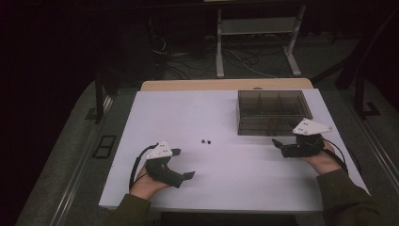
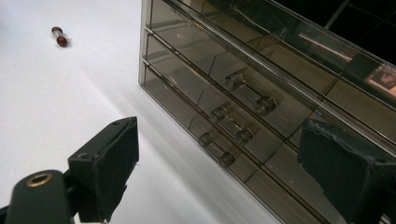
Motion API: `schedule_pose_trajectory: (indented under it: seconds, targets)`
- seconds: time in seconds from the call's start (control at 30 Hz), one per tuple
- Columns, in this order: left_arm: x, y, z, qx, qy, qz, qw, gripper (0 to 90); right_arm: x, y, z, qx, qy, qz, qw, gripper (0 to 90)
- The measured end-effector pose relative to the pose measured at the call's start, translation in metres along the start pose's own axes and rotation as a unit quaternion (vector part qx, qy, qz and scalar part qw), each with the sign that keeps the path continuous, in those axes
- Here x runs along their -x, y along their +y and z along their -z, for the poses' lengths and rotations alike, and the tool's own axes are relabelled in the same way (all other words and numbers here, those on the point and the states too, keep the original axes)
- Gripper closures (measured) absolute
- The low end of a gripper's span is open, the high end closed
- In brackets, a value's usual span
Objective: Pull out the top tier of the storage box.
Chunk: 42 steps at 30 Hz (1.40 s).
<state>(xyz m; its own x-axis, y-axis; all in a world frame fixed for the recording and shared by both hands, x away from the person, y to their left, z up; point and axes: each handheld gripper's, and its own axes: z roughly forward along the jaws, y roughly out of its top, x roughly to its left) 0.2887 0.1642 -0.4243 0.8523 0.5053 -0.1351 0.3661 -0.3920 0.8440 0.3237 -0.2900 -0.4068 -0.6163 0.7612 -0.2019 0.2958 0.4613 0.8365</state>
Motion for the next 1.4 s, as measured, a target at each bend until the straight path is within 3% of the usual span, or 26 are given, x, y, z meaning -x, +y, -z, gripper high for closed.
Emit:
schedule_pose_trajectory:
  seconds: [0.37,0.73,1.4]
  targets:
    - [0.000,0.000,0.000,-0.003,-0.001,-0.001,1.0000,0.0,-0.005,-0.001,-0.001,-0.009,-0.017,0.033,0.9993,12.0]
    - [0.000,0.000,0.000,-0.004,-0.001,-0.001,1.0000,0.0,-0.007,-0.002,-0.002,-0.016,-0.026,0.051,0.9982,12.0]
    - [0.000,-0.001,-0.001,-0.008,0.000,-0.005,1.0000,0.0,-0.013,-0.003,-0.004,-0.023,-0.052,0.099,0.9934,12.0]
